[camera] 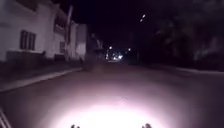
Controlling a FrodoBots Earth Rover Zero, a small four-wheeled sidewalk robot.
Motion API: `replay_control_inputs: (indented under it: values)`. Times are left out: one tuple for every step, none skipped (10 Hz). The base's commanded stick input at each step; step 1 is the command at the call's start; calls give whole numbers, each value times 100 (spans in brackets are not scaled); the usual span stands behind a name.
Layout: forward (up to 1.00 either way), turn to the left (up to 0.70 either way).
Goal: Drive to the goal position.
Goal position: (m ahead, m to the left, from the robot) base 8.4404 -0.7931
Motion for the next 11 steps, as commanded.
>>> replay_control_inputs:
  values:
    - [50,0]
    - [50,0]
    - [50,0]
    - [50,0]
    - [50,0]
    - [50,0]
    - [50,0]
    - [50,0]
    - [50,0]
    - [50,-21]
    - [50,-38]
